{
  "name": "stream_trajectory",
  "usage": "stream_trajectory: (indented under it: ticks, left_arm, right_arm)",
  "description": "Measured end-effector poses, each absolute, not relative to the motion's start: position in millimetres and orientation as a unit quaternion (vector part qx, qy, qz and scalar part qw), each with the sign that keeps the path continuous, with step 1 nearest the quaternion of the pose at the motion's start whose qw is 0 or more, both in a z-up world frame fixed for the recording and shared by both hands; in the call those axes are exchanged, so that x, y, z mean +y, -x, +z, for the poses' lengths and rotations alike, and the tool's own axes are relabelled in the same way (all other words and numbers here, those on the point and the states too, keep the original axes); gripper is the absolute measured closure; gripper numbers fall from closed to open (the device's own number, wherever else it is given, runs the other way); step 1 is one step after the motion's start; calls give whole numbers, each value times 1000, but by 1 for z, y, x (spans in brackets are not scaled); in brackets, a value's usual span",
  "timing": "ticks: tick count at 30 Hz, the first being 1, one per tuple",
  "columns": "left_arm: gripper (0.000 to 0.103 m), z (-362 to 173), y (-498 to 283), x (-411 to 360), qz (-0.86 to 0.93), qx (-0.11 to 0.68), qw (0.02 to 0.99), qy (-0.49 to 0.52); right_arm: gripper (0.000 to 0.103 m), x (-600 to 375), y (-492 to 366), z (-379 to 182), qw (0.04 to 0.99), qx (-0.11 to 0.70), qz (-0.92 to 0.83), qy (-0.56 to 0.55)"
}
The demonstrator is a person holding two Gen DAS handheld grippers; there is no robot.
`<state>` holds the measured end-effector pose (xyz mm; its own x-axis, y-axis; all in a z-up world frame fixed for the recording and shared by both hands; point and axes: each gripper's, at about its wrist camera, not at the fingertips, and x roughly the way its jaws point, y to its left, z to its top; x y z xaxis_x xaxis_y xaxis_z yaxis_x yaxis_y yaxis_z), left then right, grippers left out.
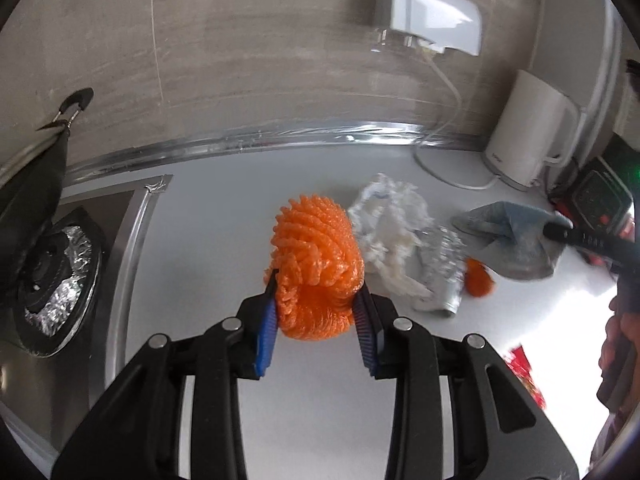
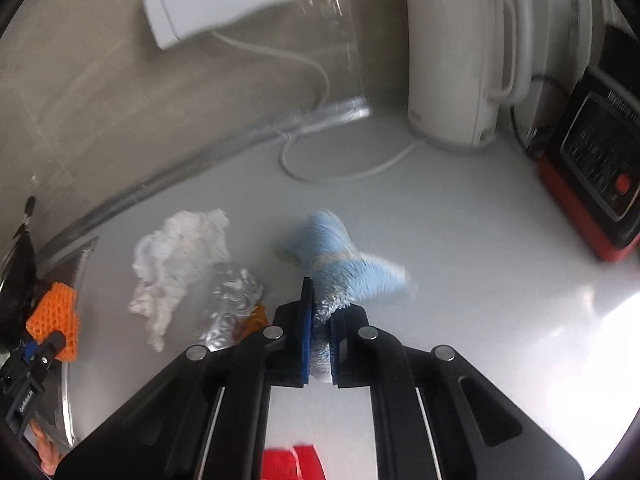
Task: Collect trash
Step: 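Grasp the orange mesh net with the left gripper while the right grasps the blue cloth, then drop the orange net into the green basket with left while right carries the blue cloth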
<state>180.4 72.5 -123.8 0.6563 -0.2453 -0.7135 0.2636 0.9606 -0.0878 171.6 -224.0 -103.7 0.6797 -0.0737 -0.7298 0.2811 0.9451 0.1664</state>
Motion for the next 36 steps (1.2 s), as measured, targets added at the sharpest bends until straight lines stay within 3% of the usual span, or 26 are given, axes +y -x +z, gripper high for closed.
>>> stream_trajectory:
  ticks: [17, 27, 36]
  left_arm:
    - [69, -78, -14, 55, -226, 392, 891, -36]
    - [69, -96, 92, 32, -307, 417, 851, -85]
    - [67, -142, 134, 15, -325, 474, 812, -100]
  right_arm:
    - [95, -184, 33, -5, 948, 308, -34, -77]
    - [95, -165, 126, -35, 933, 350, 14, -82]
    - [95, -165, 168, -70, 912, 397, 48, -94]
